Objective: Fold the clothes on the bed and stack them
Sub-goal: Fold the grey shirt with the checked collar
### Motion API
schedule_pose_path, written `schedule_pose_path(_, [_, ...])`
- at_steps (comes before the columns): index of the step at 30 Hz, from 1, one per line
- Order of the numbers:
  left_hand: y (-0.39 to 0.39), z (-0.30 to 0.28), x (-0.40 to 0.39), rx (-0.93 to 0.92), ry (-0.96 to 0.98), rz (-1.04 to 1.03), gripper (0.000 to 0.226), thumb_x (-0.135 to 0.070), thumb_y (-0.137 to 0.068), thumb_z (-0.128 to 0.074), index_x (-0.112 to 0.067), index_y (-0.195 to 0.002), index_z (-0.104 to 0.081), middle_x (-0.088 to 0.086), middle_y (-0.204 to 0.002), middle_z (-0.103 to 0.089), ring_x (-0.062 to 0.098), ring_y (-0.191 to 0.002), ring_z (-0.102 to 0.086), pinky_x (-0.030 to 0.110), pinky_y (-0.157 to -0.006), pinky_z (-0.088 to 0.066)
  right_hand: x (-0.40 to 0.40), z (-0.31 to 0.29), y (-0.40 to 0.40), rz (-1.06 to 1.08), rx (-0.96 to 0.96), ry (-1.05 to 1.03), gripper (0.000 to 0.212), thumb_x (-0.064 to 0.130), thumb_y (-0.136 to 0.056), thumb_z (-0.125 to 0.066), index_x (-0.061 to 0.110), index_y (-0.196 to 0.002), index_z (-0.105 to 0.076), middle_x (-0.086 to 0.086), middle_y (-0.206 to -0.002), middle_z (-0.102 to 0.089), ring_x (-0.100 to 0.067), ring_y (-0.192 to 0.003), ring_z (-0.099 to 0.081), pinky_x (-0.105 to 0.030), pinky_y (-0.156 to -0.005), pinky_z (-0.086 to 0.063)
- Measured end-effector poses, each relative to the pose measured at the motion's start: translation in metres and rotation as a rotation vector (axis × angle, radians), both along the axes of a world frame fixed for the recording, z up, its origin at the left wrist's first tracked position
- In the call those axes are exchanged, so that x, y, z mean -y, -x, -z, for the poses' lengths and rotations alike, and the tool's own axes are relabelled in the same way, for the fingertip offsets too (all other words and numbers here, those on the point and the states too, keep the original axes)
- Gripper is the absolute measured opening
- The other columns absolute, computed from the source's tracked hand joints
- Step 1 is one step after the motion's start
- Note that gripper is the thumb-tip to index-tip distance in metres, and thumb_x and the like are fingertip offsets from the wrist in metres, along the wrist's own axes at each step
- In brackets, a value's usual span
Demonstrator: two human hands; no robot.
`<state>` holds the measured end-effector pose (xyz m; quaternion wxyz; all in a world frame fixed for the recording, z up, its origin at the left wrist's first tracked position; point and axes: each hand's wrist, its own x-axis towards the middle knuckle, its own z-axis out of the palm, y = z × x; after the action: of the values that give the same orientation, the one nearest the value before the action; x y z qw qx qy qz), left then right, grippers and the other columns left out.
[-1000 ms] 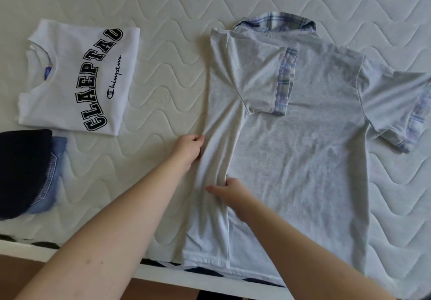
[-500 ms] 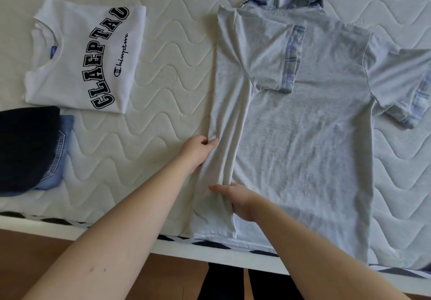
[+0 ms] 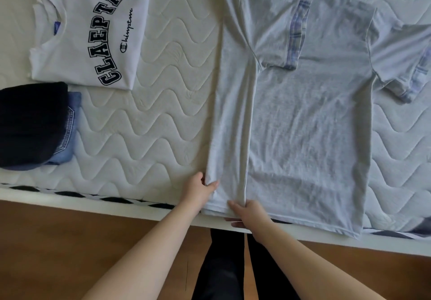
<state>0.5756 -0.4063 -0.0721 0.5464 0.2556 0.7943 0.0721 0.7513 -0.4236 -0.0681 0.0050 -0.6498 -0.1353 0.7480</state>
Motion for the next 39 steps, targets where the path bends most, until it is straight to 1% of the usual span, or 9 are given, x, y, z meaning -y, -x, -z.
schedule_pose_path(4, [-0.004,-0.005,0.013,-0.024,-0.034,0.071,0.031,-0.025,-0.08,-0.078,-0.008,-0.097,-0.059,0.009,-0.095,-0.069,0.027,-0.09,-0.066,0.046,-0.084,-0.054,0.007,-0.005,-0.003,-0.041,0.022,-0.004,0.028,0.03,-0.092,-0.068,0.005,-0.106,-0.064,-0.007,-0.088,-0.076,-0.02,-0.077,-0.075,-0.024,-0.055,-0.054])
schedule_pose_path(9, [-0.003,-0.009,0.029,-0.028,0.071,0.206,0.037,-0.035,-0.082,-0.075,-0.01,-0.107,-0.062,0.004,-0.103,-0.069,0.022,-0.093,-0.065,0.042,-0.086,-0.053,0.004,-0.011,-0.009,-0.252,0.041,-0.034,0.033,0.042,-0.093,-0.064,0.011,-0.103,-0.065,-0.001,-0.08,-0.077,-0.013,-0.067,-0.073,-0.021,-0.047,-0.047])
schedule_pose_path(15, [0.003,-0.004,0.046,-0.013,0.213,0.386,0.077,-0.047,-0.081,-0.074,-0.007,-0.141,-0.045,0.007,-0.136,-0.056,0.024,-0.119,-0.056,0.028,-0.092,-0.045,0.003,-0.014,-0.018,-0.428,0.1,-0.032,0.037,0.049,-0.091,-0.062,0.013,-0.097,-0.066,0.003,-0.076,-0.076,-0.012,-0.061,-0.071,-0.019,-0.043,-0.042])
schedule_pose_path(17, [0.004,-0.003,0.045,-0.024,0.165,0.363,0.062,-0.047,-0.084,-0.07,-0.011,-0.132,-0.053,0.007,-0.13,-0.06,0.022,-0.111,-0.06,0.029,-0.086,-0.046,0.003,-0.014,-0.019,-0.405,0.141,-0.097,0.034,0.048,-0.091,-0.062,0.014,-0.095,-0.065,0.005,-0.077,-0.076,-0.013,-0.063,-0.072,-0.021,-0.043,-0.043])
schedule_pose_path(19, [0.006,-0.004,0.043,-0.037,0.134,0.348,0.038,-0.045,-0.086,-0.067,-0.011,-0.101,-0.061,0.01,-0.104,-0.069,0.02,-0.083,-0.064,0.034,-0.072,-0.049,0.004,-0.014,-0.021,-0.422,0.182,-0.159,0.032,0.046,-0.091,-0.062,0.015,-0.092,-0.066,0.006,-0.077,-0.075,-0.012,-0.063,-0.072,-0.022,-0.044,-0.044])
schedule_pose_path(22, [0.007,-0.006,0.043,-0.082,0.115,0.365,0.033,-0.038,-0.091,-0.061,-0.006,-0.09,-0.057,0.014,-0.088,-0.068,0.024,-0.071,-0.06,0.032,-0.061,-0.042,0.008,-0.013,-0.024,-0.436,0.182,-0.196,0.019,0.035,-0.093,-0.063,0.016,-0.092,-0.067,0.005,-0.077,-0.074,-0.014,-0.061,-0.072,-0.021,-0.042,-0.044])
schedule_pose_path(27, [0.0,-0.012,0.051,-0.065,0.024,0.295,0.035,-0.038,-0.095,-0.056,-0.013,-0.076,-0.041,0.0,-0.067,-0.045,0.016,-0.058,-0.041,0.029,-0.054,-0.032,0.013,-0.014,-0.025,-0.434,0.277,-0.304,0.021,0.04,-0.093,-0.061,0.02,-0.09,-0.066,0.006,-0.071,-0.072,-0.007,-0.053,-0.068,-0.016,-0.04,-0.041])
schedule_pose_path(33, [0.0,-0.014,0.069,0.2,0.026,0.136,0.034,-0.04,-0.082,-0.075,-0.019,-0.107,-0.064,-0.009,-0.102,-0.069,0.009,-0.095,-0.064,0.027,-0.084,-0.052,0.032,-0.013,-0.051,-0.26,0.338,-0.158,0.031,0.044,-0.098,-0.053,0.018,-0.094,-0.067,0.002,-0.076,-0.073,-0.011,-0.058,-0.07,-0.024,-0.045,-0.048])
schedule_pose_path(39, [-0.011,-0.021,0.086,0.367,0.022,-0.23,0.017,-0.035,-0.09,-0.068,-0.027,-0.105,-0.069,-0.01,-0.105,-0.073,0.012,-0.102,-0.066,0.024,-0.084,-0.05,0.058,-0.026,-0.085,-0.226,0.504,-0.25,0.025,0.046,-0.096,-0.053,0.022,-0.093,-0.061,0.001,-0.076,-0.07,-0.014,-0.06,-0.067,-0.028,-0.054,-0.048])
